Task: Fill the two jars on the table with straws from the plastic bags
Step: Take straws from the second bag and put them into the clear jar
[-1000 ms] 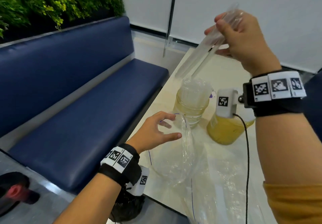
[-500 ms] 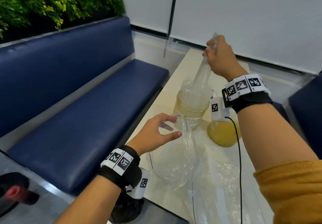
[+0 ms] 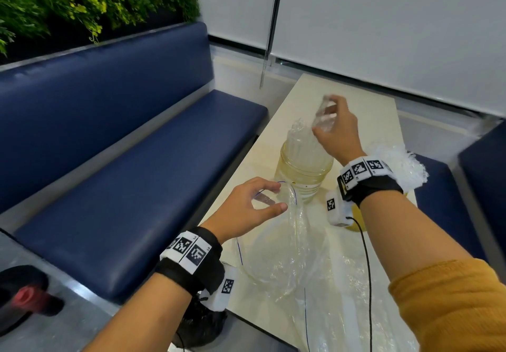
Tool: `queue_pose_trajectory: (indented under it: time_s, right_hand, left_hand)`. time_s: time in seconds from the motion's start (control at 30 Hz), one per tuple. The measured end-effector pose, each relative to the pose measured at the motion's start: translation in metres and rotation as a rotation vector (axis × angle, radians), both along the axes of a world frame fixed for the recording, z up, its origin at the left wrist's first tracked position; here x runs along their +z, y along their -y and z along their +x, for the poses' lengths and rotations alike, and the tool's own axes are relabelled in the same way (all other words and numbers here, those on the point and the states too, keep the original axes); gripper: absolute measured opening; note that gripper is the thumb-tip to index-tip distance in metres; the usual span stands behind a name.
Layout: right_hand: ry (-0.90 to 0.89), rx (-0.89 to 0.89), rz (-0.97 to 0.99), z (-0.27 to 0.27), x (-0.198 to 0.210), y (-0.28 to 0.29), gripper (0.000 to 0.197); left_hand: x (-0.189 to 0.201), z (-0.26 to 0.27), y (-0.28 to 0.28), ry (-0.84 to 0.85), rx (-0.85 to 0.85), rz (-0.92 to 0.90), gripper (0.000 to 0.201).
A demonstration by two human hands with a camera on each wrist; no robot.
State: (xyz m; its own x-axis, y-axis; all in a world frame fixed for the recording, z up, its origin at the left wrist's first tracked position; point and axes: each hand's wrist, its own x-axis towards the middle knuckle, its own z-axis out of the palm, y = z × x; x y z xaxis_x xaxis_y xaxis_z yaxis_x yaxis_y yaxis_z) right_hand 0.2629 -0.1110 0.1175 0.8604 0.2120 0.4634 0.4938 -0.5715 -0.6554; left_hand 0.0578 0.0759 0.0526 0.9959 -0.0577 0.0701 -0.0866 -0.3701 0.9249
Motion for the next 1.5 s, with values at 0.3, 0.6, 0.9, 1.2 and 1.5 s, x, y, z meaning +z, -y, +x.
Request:
queue_pose_trajectory:
  time_s: [0.3,0.6,0.9,1.2,1.5]
  right_hand:
    - [0.051,0.031,-0.638,-0.020,-0.025,0.005,0.045]
    - [0.285,-0.020,-0.348,-0.028,0.023,-0.009,0.055]
    - [0.090,0.045,-0.789,-0.022,0.018,-0.023,0.030]
    - [0.210,0.093,-0.494,-0.097,0.026,-0.018,0.025]
    - [-0.162,0.652,-1.268,-0.196,-0.037,-0.036,0.063]
  left_hand:
    - [0.007,0.007,0.007,-0.069,-0.010,-0.171,0.031]
    - [0.010,0.006,0.012,-0.083,0.002,-0.174,0.035]
    - [0.015,0.005,0.013,-0.092,0.037,-0.185,0.040]
    - [0.014,0.004,0.013,-0.082,0.059,-0.227,0.043]
    - [0.015,0.005,0.012,-0.111,0.052,-0.299,0.041]
